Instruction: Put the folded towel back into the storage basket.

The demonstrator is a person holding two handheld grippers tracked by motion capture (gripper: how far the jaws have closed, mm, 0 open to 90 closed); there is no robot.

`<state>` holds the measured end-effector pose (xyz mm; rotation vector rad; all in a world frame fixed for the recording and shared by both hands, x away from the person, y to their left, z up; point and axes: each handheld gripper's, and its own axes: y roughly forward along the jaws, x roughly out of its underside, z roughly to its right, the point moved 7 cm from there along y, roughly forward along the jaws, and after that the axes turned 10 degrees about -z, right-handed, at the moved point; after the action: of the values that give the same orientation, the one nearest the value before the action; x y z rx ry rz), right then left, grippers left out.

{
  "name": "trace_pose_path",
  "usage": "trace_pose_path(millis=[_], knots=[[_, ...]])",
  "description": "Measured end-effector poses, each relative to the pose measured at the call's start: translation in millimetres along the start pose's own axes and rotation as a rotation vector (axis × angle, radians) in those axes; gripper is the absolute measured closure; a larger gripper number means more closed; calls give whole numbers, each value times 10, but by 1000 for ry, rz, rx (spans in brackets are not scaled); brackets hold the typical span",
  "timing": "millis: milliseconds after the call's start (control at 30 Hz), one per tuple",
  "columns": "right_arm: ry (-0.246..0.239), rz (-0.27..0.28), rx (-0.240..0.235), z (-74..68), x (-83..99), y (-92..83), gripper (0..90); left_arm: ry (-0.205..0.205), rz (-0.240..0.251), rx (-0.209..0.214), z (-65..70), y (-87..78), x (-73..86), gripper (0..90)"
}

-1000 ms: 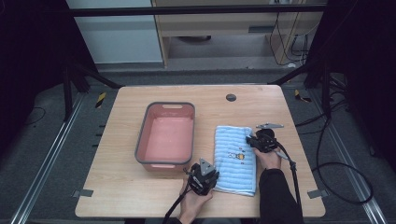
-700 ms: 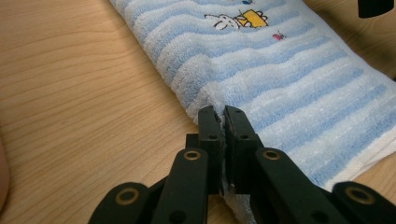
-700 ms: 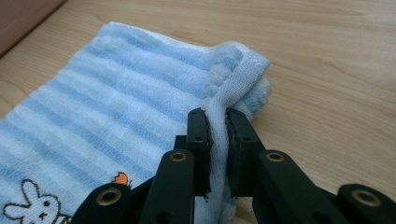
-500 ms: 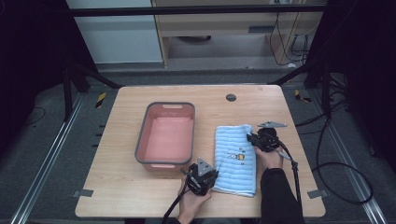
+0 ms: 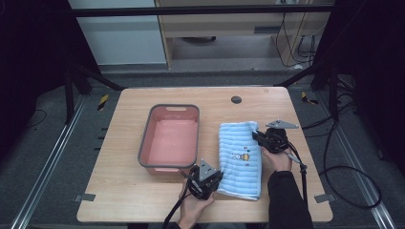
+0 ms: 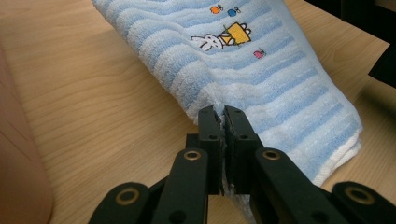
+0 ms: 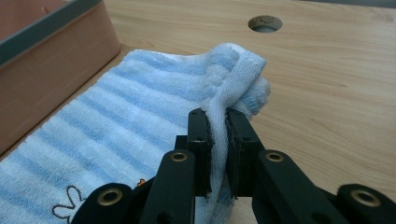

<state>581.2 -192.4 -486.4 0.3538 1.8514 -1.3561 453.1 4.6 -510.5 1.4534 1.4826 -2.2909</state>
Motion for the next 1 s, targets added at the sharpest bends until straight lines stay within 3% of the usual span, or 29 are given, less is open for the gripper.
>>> trace_pose_path(millis=[533,1000], knots=[[-25,66,10,-105,-181,-218,819,25,53,3,26,-225,-141,861],[-41,115,1,-236,-361,-399,821,32,92,-13,-38,-461,-258,861]])
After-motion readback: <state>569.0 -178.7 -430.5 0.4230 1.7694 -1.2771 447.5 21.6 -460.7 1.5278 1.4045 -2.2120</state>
